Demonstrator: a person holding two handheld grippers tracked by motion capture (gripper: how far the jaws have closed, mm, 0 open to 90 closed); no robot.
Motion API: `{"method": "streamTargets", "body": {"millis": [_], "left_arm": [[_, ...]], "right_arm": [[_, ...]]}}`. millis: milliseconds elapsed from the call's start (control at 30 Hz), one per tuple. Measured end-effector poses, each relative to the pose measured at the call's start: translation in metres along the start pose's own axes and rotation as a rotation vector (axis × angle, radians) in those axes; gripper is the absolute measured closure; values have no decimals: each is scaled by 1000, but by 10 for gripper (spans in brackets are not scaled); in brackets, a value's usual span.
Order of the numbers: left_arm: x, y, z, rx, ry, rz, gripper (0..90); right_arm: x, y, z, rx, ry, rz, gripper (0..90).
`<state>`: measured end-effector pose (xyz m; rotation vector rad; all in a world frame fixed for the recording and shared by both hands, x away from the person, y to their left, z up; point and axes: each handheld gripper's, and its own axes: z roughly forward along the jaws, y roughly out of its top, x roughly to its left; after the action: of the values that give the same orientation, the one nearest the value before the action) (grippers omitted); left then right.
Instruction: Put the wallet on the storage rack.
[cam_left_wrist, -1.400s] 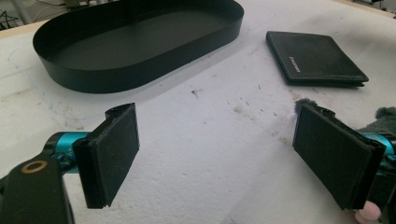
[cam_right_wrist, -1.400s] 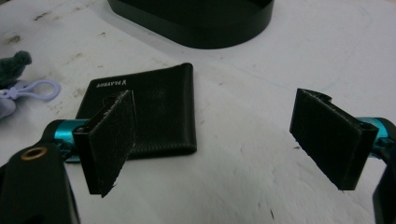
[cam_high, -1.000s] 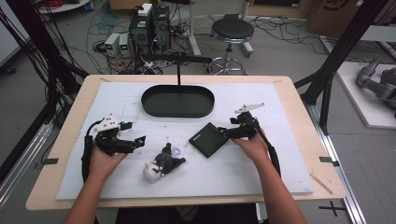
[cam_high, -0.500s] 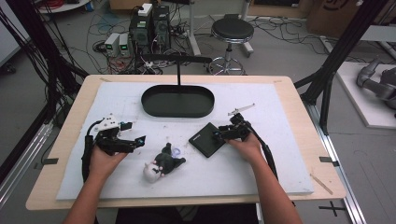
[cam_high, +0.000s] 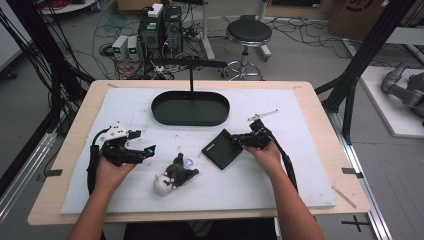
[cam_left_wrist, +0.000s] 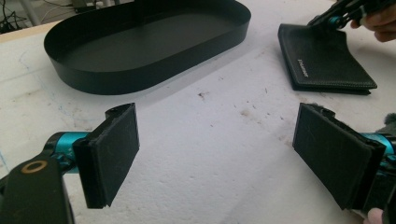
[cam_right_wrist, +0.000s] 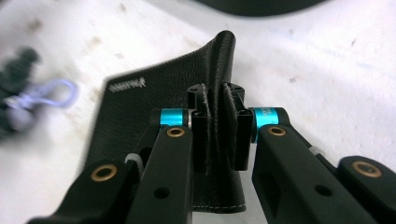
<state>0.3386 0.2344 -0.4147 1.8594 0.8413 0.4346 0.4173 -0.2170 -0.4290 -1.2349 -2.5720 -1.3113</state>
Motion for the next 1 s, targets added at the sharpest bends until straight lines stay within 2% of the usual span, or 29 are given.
{"method": "streamTargets", "body": {"millis": [133, 233, 267, 300, 400, 567, 767, 1000], "left_arm": [[0, 1, -1, -4, 1, 3, 146], [-1, 2, -2, -12, -1, 5, 146], [-1, 2, -2, -12, -1, 5, 146], [-2, 3, -3, -18, -2, 10, 146], [-2, 4, -4, -22, -1, 9, 146], [-2, 5, -4, -24, -4, 8, 146], [-1, 5, -4, -26, -5, 9, 146], [1, 4, -5, -24, 3, 10, 146]], "right_arm": [[10, 14, -18, -57, -12, -42, 842], [20, 28, -31, -94, -21, -53, 845], [20, 28, -31, -94, -21, -53, 845], [24, 37, -36, -118, -33, -53, 847], [25, 48, -40, -157, -25, -15, 846], [24, 65, -34, -230, 1, 49, 847], [33, 92, -20, -242, -8, 29, 847], [34, 115, 4, -292, -15, 79, 847]]}}
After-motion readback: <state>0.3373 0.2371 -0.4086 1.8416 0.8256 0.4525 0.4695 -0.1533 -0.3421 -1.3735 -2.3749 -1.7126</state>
